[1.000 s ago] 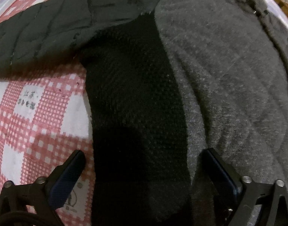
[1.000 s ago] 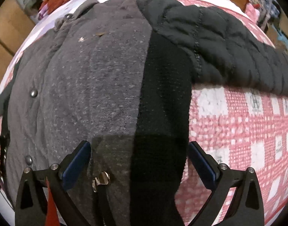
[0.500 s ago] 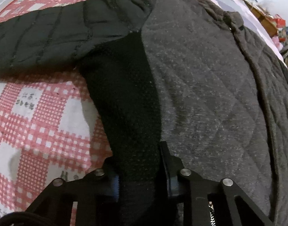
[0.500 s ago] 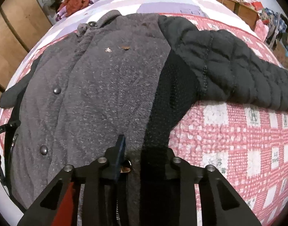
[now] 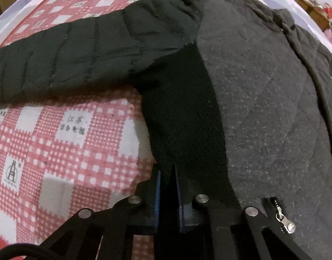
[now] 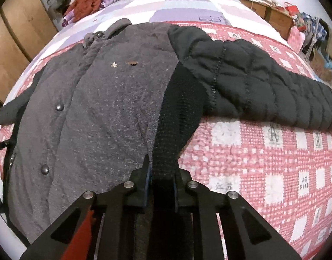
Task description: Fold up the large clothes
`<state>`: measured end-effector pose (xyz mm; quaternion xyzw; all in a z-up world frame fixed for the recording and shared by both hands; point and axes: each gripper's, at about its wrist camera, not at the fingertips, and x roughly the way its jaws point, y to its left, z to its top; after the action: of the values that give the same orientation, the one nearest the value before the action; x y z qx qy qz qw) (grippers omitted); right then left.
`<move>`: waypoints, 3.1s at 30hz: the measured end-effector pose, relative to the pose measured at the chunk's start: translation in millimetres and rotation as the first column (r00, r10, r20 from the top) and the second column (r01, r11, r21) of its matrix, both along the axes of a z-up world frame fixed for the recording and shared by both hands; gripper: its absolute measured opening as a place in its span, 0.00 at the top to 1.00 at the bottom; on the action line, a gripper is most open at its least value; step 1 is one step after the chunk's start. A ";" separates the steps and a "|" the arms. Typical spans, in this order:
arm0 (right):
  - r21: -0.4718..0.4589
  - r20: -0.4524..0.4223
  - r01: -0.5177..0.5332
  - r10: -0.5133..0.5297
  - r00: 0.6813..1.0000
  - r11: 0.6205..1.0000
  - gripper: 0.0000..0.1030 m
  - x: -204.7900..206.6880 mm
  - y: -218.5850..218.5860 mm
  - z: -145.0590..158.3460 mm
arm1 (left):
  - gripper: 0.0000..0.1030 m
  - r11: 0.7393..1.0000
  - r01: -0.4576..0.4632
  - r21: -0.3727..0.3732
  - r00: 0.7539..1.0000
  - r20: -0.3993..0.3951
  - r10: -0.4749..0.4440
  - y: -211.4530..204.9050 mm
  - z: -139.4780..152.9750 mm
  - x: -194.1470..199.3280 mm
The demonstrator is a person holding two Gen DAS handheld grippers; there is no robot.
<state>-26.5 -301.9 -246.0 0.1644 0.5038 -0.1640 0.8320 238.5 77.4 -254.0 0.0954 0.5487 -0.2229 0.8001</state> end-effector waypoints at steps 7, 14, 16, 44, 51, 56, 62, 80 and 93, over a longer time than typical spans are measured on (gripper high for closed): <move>0.087 0.048 0.064 -0.069 0.996 0.994 0.82 -31.7 -10.8 15.2 | 0.71 0.998 0.063 -0.025 0.997 0.046 -0.062 0.7 30.0 -32.7; 0.143 -0.021 0.023 -0.020 1.000 0.989 0.55 -81.0 21.5 19.6 | 0.46 0.999 0.037 -0.023 0.997 0.065 -0.036 16.0 39.7 -98.8; 0.156 -0.046 0.028 -0.021 0.999 0.987 0.30 -97.6 33.7 16.7 | 0.40 0.999 0.030 -0.023 0.999 0.020 -0.029 20.7 30.2 -117.2; 0.117 -0.126 0.004 0.011 0.992 0.993 0.79 -133.7 58.9 0.2 | 0.96 0.994 -0.042 0.099 0.999 -0.015 0.044 87.8 7.0 -135.2; -0.242 -0.114 -0.060 0.033 0.993 0.968 0.68 -132.0 99.4 41.4 | 0.92 0.967 0.247 -0.068 0.968 0.058 -0.243 0.2 40.3 -184.6; -0.214 -0.132 -0.277 0.253 0.958 0.937 0.63 -123.7 148.9 38.9 | 0.92 0.949 0.312 -0.040 0.950 0.025 -0.311 -17.1 7.2 -199.4; -0.155 -0.179 -0.447 0.420 0.889 0.881 0.62 -115.9 165.2 0.5 | 0.95 0.916 0.401 0.028 0.915 0.045 -0.402 10.9 -6.9 -203.9; -0.294 0.008 -0.262 0.276 0.961 0.919 0.34 21.5 107.3 57.2 | 0.30 0.976 0.188 -0.108 0.973 0.155 -0.170 -124.7 49.0 -82.1; -0.198 -0.079 -0.294 0.284 0.956 0.935 0.34 140.1 51.8 -11.7 | 0.17 0.994 -0.073 0.082 0.984 0.166 0.059 -128.4 -12.7 32.2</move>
<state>113.6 -250.1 -257.6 -0.0032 0.5230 -0.0955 0.8469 270.7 -51.0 -266.7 0.1302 0.4935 -0.1633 0.8443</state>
